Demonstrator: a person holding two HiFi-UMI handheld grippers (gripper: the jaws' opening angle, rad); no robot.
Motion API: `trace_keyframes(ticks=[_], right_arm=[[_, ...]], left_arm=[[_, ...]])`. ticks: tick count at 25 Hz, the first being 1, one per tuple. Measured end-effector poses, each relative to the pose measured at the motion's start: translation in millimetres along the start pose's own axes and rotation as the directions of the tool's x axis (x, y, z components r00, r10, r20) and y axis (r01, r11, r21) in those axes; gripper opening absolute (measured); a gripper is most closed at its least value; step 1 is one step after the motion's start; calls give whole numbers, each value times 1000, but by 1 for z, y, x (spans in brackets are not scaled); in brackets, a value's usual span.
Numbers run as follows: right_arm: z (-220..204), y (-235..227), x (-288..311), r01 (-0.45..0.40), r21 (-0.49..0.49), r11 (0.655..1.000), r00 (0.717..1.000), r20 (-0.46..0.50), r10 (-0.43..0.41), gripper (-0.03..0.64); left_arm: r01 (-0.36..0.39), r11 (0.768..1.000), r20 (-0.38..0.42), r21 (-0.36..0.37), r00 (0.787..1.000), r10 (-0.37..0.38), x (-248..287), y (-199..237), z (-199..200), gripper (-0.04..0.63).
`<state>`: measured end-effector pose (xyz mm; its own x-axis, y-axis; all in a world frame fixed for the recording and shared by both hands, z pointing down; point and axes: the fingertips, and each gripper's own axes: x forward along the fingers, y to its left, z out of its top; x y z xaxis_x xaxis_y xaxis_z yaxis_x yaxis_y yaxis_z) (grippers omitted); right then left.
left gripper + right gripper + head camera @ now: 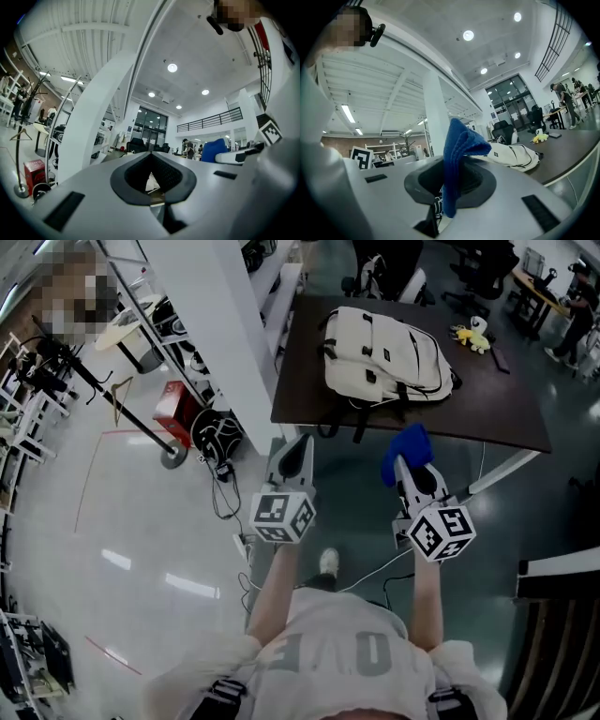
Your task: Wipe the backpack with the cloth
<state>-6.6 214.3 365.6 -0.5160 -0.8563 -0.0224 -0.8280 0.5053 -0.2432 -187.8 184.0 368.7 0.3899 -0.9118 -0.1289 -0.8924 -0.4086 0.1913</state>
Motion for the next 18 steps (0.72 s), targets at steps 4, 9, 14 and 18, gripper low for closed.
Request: trace_keyframes(ticks=[4,9,14,18], right_arm=[[3,-13,62,12,4,1000,1000,-8,-12,41],[4,-44,114,17,-10,1000,999,-41,-17,41],[-9,-77,155,0,-22,1000,997,-83,-1,41],[-25,-87,188,-25,-31,999,991,-130,21,41]], left_arm=[[-3,1000,-29,-6,1000,2,48,44,-3,3],[0,1000,-55,-20,999,-1,103,66,-17,3],[-20,999,-60,-34,998,18,146,82,-31,3],[-19,1000,-79,-5,997,19,169,89,-40,3]])
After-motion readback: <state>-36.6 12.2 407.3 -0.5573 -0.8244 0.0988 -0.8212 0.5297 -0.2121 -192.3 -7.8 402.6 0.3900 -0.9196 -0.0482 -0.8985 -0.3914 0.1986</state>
